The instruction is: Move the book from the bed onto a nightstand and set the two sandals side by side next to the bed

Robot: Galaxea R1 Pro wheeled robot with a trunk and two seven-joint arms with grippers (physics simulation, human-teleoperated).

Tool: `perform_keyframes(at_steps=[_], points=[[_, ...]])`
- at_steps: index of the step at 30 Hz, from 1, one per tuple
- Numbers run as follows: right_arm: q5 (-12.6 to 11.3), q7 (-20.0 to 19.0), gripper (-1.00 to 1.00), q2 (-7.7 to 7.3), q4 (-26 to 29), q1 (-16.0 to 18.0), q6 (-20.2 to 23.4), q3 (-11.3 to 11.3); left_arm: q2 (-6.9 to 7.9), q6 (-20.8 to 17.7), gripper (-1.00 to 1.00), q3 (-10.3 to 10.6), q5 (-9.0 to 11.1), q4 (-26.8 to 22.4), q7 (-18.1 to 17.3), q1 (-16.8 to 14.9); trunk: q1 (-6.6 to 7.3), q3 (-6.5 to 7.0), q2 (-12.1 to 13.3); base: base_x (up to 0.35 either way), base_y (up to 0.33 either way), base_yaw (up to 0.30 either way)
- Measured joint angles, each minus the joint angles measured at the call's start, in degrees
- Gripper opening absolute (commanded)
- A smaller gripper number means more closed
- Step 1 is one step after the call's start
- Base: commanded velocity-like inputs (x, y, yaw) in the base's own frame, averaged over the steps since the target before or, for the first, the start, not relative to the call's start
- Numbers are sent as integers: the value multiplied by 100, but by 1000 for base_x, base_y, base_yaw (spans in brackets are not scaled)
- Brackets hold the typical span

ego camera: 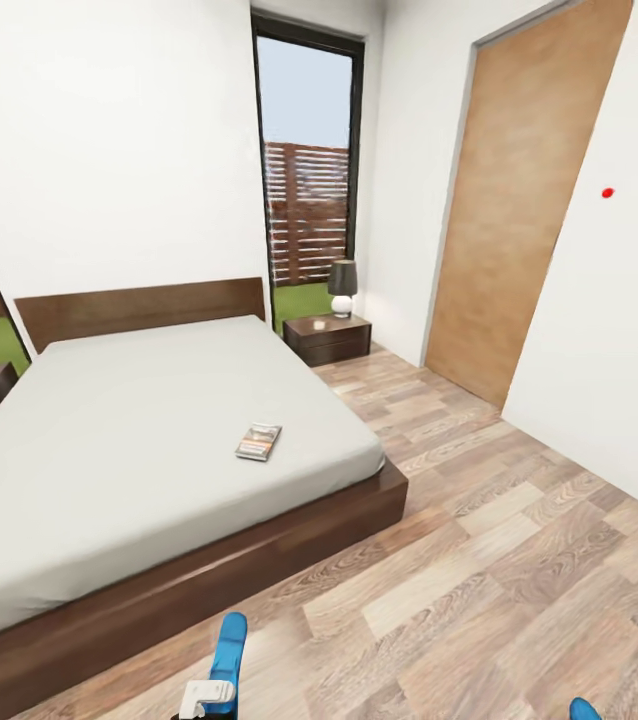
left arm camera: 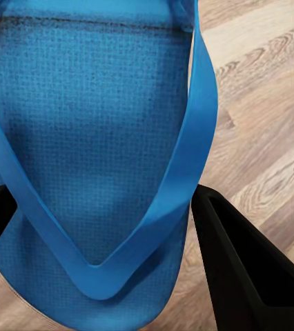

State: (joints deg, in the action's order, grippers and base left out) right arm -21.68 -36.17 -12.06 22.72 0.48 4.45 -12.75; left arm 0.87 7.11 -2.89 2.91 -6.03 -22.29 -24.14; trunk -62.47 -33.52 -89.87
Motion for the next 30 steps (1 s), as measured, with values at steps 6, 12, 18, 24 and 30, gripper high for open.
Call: perform_keyframes(at_steps=[6,12,18,24,30], points=[[0,0,100,0,0,0,0,3,0,0,-100,1,-2,0,-3,0,0,0,0,0,0,-295],[0,0,100,0,2,0,0,-3,0,0,-100,1,-5,0,-4,0,0,0,0,0,0,-296],[0,0,100,0,2,0,0,-2,0,-1,-100,0,-5,0,-2,0,0,0,0,0,0,-275],[0,0,100,0,3,0,0,-2,0,0,-100,0,0,0,-1,0,0,0,0,0,0,-256],[1,0,100,0,-1,0,0,-2,0,0,-100,0,-2,-1,-3,0,0,0,0,0,0,-226]])
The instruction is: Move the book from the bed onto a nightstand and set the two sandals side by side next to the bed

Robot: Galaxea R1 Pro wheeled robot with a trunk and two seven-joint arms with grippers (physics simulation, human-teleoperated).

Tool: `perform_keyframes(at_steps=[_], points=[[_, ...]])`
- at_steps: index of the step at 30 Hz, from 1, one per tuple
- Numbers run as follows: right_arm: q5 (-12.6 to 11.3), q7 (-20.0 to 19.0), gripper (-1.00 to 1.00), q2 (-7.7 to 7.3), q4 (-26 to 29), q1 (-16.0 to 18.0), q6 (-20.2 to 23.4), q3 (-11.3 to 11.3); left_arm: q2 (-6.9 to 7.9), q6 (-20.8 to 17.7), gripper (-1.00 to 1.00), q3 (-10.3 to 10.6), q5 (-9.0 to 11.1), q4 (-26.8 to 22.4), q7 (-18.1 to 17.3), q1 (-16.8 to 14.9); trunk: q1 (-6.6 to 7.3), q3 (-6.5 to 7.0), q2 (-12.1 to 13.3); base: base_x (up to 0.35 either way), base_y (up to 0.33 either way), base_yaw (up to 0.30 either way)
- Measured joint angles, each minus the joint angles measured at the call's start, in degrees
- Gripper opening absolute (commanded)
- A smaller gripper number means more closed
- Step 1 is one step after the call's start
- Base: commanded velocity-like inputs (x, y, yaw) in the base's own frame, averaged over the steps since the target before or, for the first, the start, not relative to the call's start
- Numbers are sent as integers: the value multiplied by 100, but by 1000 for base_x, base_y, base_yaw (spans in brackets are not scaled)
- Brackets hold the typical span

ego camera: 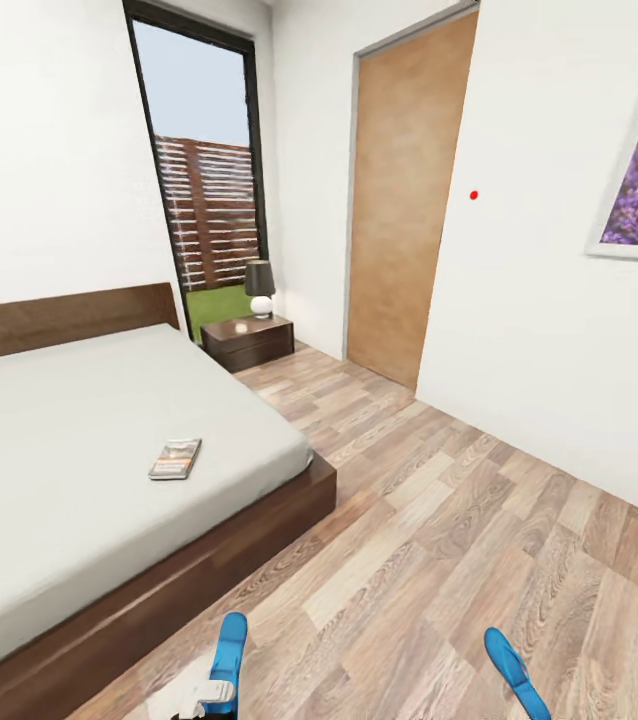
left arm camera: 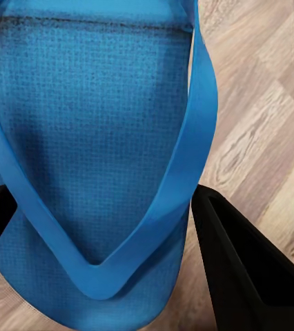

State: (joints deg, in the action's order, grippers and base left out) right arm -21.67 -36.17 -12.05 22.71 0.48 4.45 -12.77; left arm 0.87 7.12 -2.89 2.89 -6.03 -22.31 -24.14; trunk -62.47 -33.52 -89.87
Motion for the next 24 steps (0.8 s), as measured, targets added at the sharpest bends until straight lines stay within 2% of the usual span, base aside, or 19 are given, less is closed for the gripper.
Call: perform_keyframes(at_steps=[9,24], points=[[0,0,100,0,3,0,0,-3,0,0,-100,0,2,0,2,0,0,0,0,0,0,-169],[0,0,100,0,1,1,0,-3,0,0,-100,1,-1,1,-2,0,0,0,0,0,0,-290]])
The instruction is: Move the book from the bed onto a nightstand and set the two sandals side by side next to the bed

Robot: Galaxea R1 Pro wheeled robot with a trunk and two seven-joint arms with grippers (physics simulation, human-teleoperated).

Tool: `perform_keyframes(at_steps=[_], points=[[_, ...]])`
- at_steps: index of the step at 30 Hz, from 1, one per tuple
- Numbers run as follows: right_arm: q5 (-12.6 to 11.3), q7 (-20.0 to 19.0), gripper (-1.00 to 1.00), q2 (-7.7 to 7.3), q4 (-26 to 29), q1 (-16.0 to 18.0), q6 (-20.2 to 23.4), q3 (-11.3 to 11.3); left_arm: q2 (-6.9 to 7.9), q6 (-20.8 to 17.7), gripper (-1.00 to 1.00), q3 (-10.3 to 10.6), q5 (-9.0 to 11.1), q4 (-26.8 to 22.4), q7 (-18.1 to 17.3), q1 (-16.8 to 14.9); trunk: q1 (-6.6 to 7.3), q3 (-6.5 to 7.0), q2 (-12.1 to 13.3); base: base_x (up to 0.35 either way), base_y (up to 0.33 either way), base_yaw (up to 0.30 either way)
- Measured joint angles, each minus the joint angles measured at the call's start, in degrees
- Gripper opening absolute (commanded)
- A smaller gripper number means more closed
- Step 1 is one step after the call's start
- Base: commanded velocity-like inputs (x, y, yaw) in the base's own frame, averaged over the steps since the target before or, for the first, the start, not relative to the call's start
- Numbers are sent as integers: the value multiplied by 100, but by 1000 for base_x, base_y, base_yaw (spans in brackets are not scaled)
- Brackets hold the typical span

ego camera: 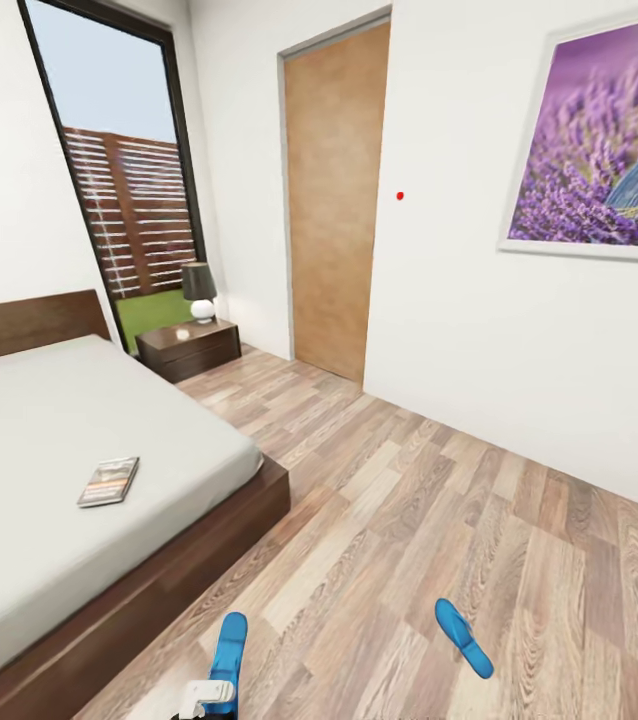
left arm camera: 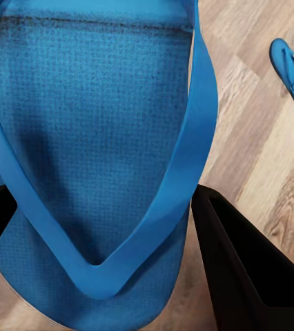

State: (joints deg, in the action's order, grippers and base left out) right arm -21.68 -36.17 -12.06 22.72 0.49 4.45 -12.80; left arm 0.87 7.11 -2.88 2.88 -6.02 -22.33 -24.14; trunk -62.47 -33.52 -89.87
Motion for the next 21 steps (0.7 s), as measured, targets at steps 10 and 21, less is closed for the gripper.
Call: perform_keyframes(at_steps=[10,21], points=[[0,4,100,0,0,0,0,6,0,0,-100,1,0,0,0,0,0,0,0,0,0,-289],[0,8,100,0,-1,-1,0,6,0,-5,-100,1,-4,0,0,0,0,0,0,0,0,-285]])
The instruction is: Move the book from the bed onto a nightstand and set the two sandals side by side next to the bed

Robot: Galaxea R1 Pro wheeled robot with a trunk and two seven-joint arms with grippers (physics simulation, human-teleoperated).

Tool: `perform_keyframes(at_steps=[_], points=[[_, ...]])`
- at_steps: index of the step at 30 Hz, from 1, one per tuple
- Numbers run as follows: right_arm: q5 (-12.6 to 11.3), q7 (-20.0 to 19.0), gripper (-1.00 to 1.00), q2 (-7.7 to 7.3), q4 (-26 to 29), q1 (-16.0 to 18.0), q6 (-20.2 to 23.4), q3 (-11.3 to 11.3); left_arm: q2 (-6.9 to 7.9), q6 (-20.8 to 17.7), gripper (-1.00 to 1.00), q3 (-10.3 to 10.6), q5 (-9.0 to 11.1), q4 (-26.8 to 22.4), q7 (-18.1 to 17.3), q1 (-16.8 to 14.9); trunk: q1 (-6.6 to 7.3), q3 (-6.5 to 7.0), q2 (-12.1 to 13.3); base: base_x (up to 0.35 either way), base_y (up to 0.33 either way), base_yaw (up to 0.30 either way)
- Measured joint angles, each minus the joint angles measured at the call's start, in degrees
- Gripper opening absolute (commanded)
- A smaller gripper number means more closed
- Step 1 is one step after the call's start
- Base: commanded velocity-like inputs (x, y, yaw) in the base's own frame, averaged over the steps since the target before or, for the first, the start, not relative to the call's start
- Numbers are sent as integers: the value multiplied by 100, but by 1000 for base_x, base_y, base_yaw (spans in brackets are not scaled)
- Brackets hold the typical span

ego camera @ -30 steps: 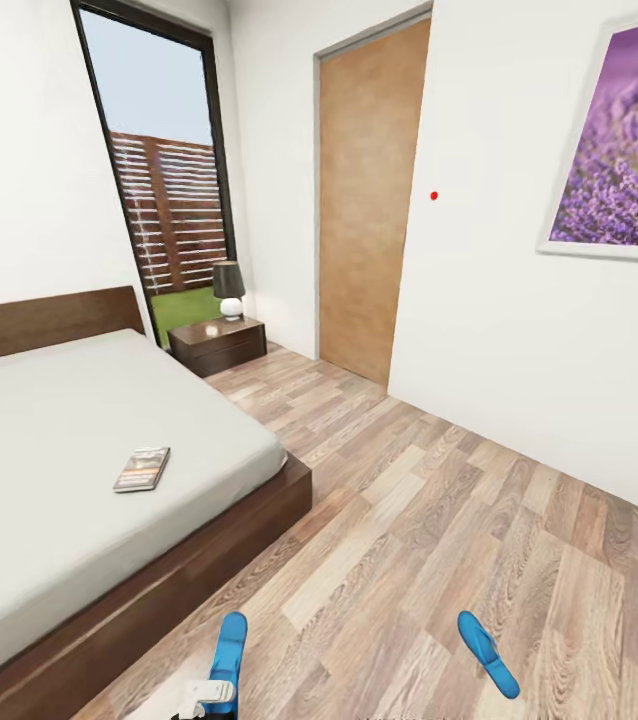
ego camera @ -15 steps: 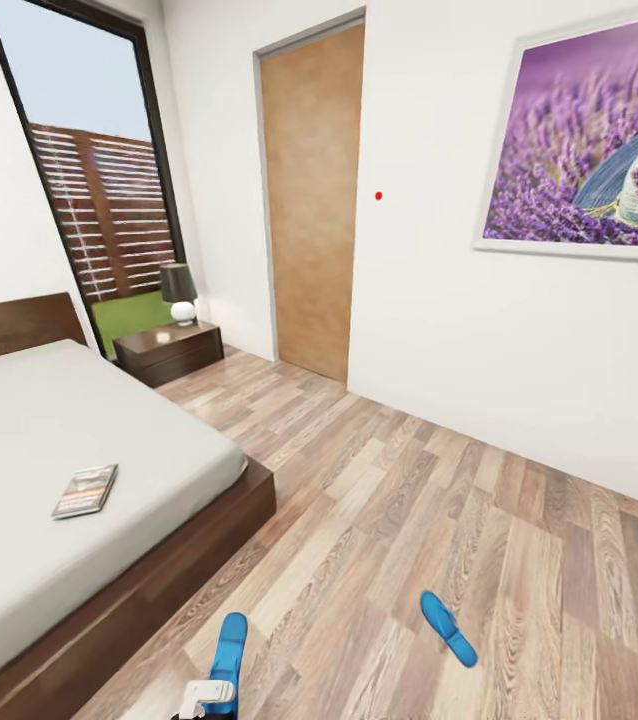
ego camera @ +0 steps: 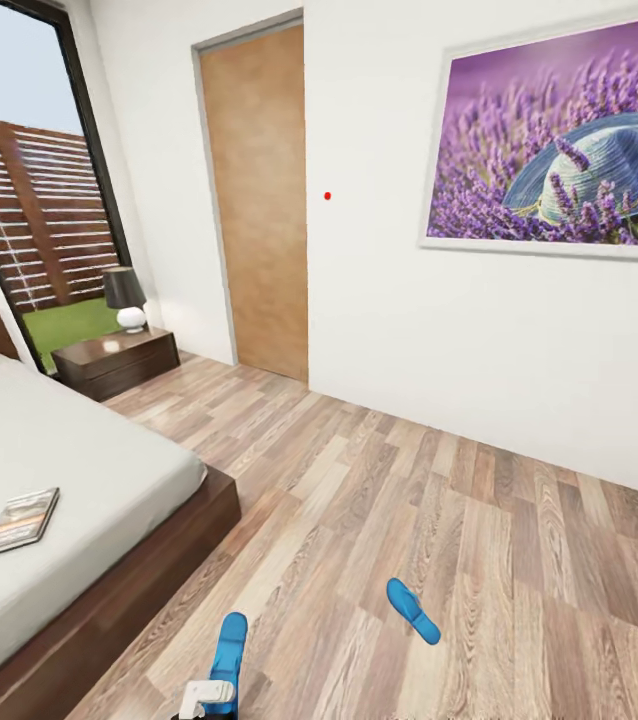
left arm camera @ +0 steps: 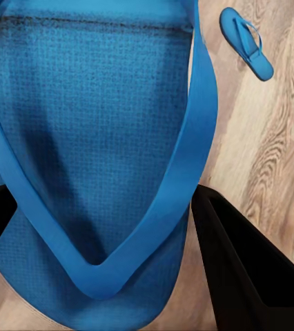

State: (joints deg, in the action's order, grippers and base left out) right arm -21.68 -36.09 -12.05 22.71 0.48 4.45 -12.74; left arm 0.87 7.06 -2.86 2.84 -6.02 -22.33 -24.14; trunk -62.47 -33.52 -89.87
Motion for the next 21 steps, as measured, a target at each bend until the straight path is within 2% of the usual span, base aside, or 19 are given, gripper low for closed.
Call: perform_keyframes(at_steps=[21], points=[[0,0,100,1,0,0,0,2,0,5,-100,0,0,0,0,0,0,0,0,0,0,-285]])
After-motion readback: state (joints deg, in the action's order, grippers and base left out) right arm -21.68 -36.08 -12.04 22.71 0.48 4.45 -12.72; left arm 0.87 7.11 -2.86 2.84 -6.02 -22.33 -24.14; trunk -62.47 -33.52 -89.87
